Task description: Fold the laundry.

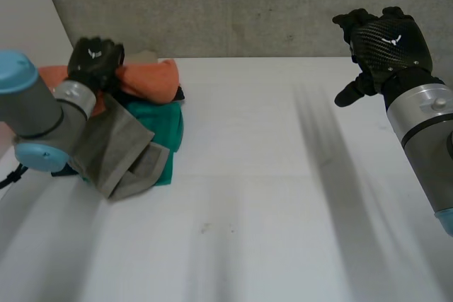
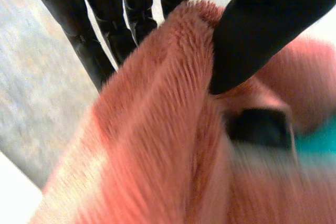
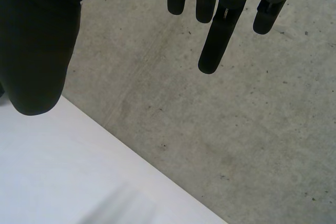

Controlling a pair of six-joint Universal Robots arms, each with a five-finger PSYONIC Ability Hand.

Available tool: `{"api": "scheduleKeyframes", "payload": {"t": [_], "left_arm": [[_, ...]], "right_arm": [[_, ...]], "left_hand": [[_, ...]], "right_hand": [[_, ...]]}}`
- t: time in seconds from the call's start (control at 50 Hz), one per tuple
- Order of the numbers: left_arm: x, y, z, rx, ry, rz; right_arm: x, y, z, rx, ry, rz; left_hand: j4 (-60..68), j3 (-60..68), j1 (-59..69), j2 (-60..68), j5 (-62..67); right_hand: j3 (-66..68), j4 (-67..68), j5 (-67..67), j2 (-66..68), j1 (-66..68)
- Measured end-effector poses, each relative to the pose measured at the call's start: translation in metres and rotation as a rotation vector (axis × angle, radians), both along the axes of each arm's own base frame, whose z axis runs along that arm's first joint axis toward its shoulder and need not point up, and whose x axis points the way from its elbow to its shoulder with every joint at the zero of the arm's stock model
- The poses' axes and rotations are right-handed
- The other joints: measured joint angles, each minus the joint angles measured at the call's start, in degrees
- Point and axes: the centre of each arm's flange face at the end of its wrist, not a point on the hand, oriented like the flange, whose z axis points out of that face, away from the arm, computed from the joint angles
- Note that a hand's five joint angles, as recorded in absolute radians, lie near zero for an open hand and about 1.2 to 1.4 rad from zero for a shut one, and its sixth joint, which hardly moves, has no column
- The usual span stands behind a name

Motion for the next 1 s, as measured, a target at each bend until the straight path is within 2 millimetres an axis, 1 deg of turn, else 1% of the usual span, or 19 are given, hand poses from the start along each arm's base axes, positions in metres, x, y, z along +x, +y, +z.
{"api": "scheduleKeyframes", "payload": {"t": [0.06,0.14,0.2,0.28,0.3,0.34,0.4,0.46,0.5,0.54,0.56,0.58,0.62,0.66,0.72,0.8,0.9,0.94,1.0], "left_arm": [[-0.011,0.019,0.032,-0.034,0.074,-0.043],[-0.029,0.054,0.076,-0.088,0.166,-0.123],[-0.048,0.082,0.097,-0.108,0.216,-0.199],[-0.080,0.118,0.105,-0.091,0.262,-0.319],[-0.084,0.122,0.105,-0.086,0.267,-0.333],[-0.111,0.149,0.100,-0.043,0.299,-0.432],[-0.130,0.168,0.090,0.010,0.325,-0.504],[-0.158,0.189,0.065,0.112,0.352,-0.590],[-0.170,0.196,0.050,0.161,0.356,-0.621],[-0.182,0.204,0.031,0.212,0.348,-0.647],[-0.187,0.207,0.022,0.231,0.340,-0.655],[-0.190,0.209,0.015,0.244,0.331,-0.659],[-0.195,0.211,0.003,0.260,0.306,-0.661],[-0.196,0.213,-0.006,0.262,0.273,-0.658],[-0.194,0.215,-0.009,0.248,0.230,-0.649],[-0.178,0.218,0.006,0.197,0.160,-0.619],[-0.135,0.212,0.034,0.131,0.091,-0.523],[-0.109,0.207,0.041,0.118,0.062,-0.458],[-0.083,0.200,0.040,0.119,0.033,-0.386]], "right_arm": [[0.000,0.000,-0.001,0.003,0.001,0.000],[0.000,0.000,0.000,0.003,0.001,0.000],[0.000,0.000,0.001,0.000,0.000,0.000],[-0.001,-0.002,0.004,-0.009,-0.005,-0.008],[-0.002,-0.002,0.005,-0.010,-0.006,-0.010],[-0.007,-0.006,0.007,-0.018,-0.010,-0.030],[-0.013,-0.012,0.009,-0.024,-0.013,-0.055],[-0.023,-0.021,0.012,-0.032,-0.016,-0.094],[-0.028,-0.026,0.013,-0.034,-0.016,-0.111],[-0.032,-0.031,0.011,-0.030,-0.014,-0.127],[-0.033,-0.033,0.011,-0.028,-0.012,-0.131],[-0.035,-0.037,0.008,-0.020,-0.008,-0.140],[-0.038,-0.043,0.003,-0.002,0.006,-0.152],[-0.041,-0.048,-0.003,0.024,0.028,-0.163],[-0.042,-0.053,-0.010,0.056,0.060,-0.170],[-0.042,-0.052,-0.017,0.121,0.133,-0.166],[-0.040,-0.041,-0.025,0.198,0.261,-0.138],[-0.036,-0.029,-0.031,0.241,0.334,-0.100],[-0.030,-0.017,-0.037,0.281,0.395,-0.052]], "left_hand": [[0.15,0.37,0.05,0.09,0.58],[0.40,0.37,0.05,0.09,0.58],[0.40,0.37,0.05,0.09,0.58],[0.41,0.58,0.05,0.09,0.58],[0.40,0.65,0.05,0.09,0.58],[0.41,0.92,0.08,0.09,0.58],[0.43,0.96,0.32,0.09,0.58],[0.43,0.96,0.32,0.10,0.58],[-2.73,-1.91,-1.72,-3.64,-1.30],[-19.11,-18.07,-19.54,-19.17,-17.19],[-19.11,-18.07,-19.54,-19.17,-17.19],[-37.45,-36.04,-39.78,-38.61,-35.57],[-50.91,-49.37,-48.96,-50.74,-49.16],[-52.82,-51.50,-49.04,-52.59,-51.30],[-53.52,-52.25,-49.04,-53.34,-51.98],[-53.52,-52.25,-49.04,-53.37,-51.99],[-54.05,-52.25,-49.04,-53.95,-52.59],[-54.05,-52.25,-49.04,-53.95,-52.59],[-54.05,-52.25,-49.04,-53.95,-52.60]], "right_hand": [[0.00,0.00,0.00,0.00,0.00],[0.00,0.00,0.00,0.00,0.00],[0.00,0.00,0.00,0.00,0.00],[0.00,0.00,0.00,0.00,0.00],[0.00,0.00,0.00,0.00,0.00],[0.00,0.00,0.00,0.00,0.00],[0.00,0.00,0.00,0.00,0.00],[0.00,0.00,0.00,0.00,0.00],[0.00,0.00,0.00,0.00,0.00],[0.00,0.00,0.00,0.00,0.00],[0.00,0.00,0.00,0.00,0.00],[0.00,0.00,0.00,0.00,0.00],[0.00,0.00,0.00,0.00,0.00],[0.00,0.00,0.00,0.00,0.00],[0.00,0.00,0.00,0.00,0.00],[0.00,0.00,0.00,0.00,0.00],[0.00,0.00,0.00,0.00,0.00],[0.00,0.00,0.00,0.00,0.00],[0.00,0.00,0.00,0.00,0.00]]}}
